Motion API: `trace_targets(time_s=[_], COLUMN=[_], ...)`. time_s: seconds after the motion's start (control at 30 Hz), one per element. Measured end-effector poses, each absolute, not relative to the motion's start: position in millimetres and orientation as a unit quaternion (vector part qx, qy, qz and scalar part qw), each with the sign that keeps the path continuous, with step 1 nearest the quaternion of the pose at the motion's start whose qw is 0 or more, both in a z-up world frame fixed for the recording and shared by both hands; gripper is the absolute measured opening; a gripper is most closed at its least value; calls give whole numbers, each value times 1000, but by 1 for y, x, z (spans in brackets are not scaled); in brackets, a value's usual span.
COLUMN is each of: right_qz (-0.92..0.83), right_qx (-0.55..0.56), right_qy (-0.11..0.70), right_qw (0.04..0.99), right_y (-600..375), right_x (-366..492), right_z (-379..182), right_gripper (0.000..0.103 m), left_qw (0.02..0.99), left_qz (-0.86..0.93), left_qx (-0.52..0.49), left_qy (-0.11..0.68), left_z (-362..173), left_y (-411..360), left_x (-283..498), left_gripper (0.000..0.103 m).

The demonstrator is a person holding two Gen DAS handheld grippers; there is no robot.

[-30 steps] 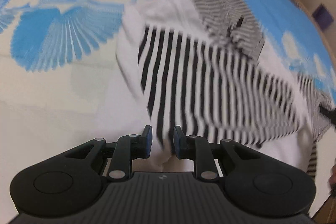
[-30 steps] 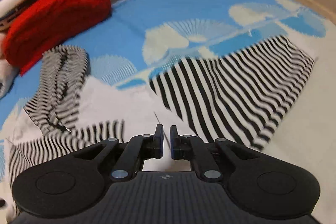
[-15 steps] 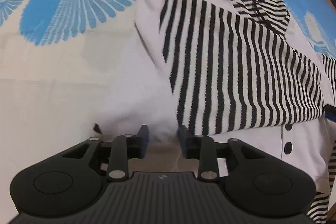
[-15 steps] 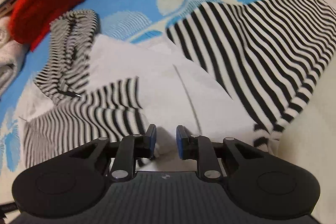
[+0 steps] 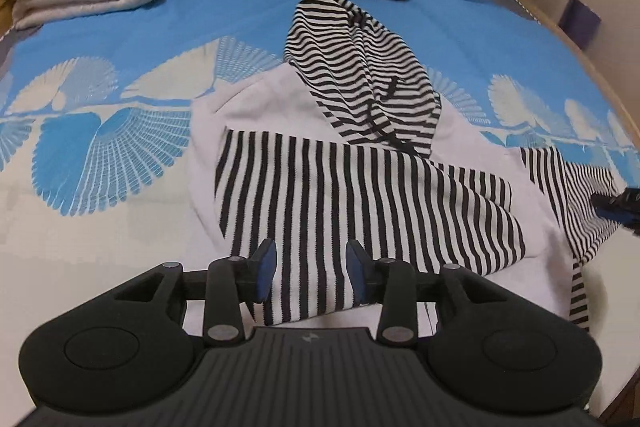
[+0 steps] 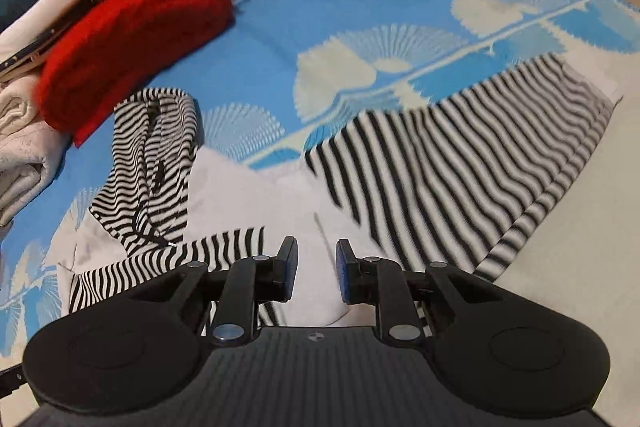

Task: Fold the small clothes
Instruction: 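Grasp the striped sleeve cuff with the right tool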

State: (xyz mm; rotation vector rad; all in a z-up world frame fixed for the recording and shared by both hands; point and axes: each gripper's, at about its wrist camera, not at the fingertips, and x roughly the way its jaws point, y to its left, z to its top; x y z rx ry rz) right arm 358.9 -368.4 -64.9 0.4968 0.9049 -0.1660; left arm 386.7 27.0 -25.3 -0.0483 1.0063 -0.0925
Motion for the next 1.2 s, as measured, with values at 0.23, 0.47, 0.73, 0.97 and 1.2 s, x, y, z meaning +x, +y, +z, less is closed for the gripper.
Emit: trace_targets(time_s=[0.23, 0.47, 0.73, 0.97, 1.2], right_qz=[-117, -207, -267, -253, -273], right_qx=[217, 236, 305, 353, 366], right_qy=[388, 322, 324, 338, 354], right_qw=[888, 893, 855, 835, 816], right_y=[-419, -525, -603, -617, -620], right_x=[347, 326, 316, 331, 341], right_z=[-49, -43, -95, -133, -155], right_gripper=[22, 22, 22, 23, 36], left_qw=[875, 872, 868, 864, 861], left_qz=[-46, -56, -60, -59, -56], left_qx=[-30, -30, -30, -28, -28], left_qy=[482, 485, 492, 499, 505], left_z=[-24, -25, -31, -37, -43], left_y=[24, 18, 12, 12, 9], left_x=[388, 390, 393, 395, 397], left_gripper=[42, 42, 42, 42, 43])
